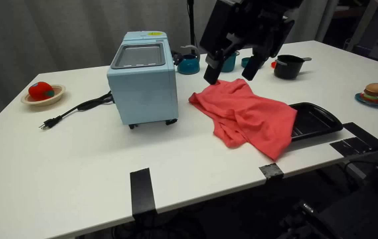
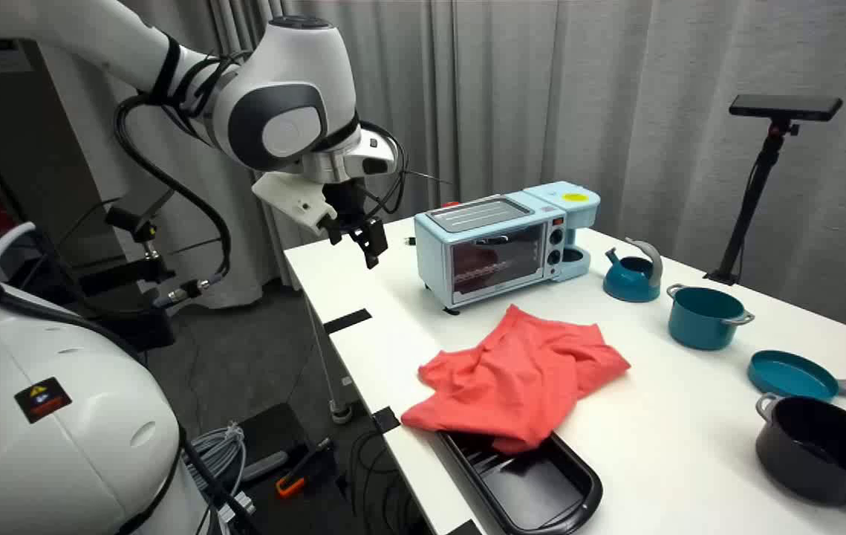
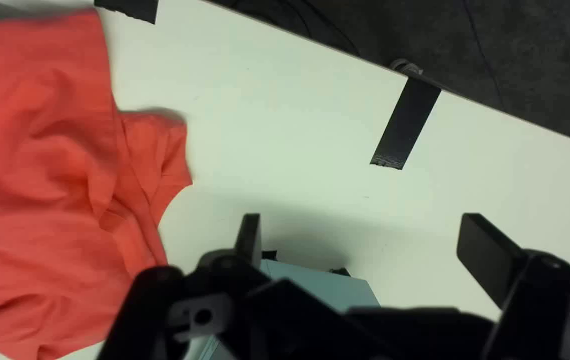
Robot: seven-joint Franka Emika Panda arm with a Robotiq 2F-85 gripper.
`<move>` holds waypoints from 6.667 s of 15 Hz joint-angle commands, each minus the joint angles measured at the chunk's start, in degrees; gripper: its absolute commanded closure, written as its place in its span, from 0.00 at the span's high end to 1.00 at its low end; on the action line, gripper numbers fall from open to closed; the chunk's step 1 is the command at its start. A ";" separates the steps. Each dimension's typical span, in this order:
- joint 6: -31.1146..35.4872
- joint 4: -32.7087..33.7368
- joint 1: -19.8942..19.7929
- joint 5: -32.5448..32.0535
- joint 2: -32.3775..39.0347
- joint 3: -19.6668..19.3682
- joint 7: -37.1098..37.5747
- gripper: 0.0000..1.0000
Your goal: Unfold the orange cloth
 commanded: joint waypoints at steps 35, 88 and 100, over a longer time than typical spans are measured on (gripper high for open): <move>8.69 6.30 -12.35 -14.58 29.19 -8.60 -8.29 1.00; 27.29 11.01 -31.39 -22.30 30.95 -20.01 5.07 0.01; 27.78 7.92 -27.45 -36.58 30.15 -19.51 22.59 0.99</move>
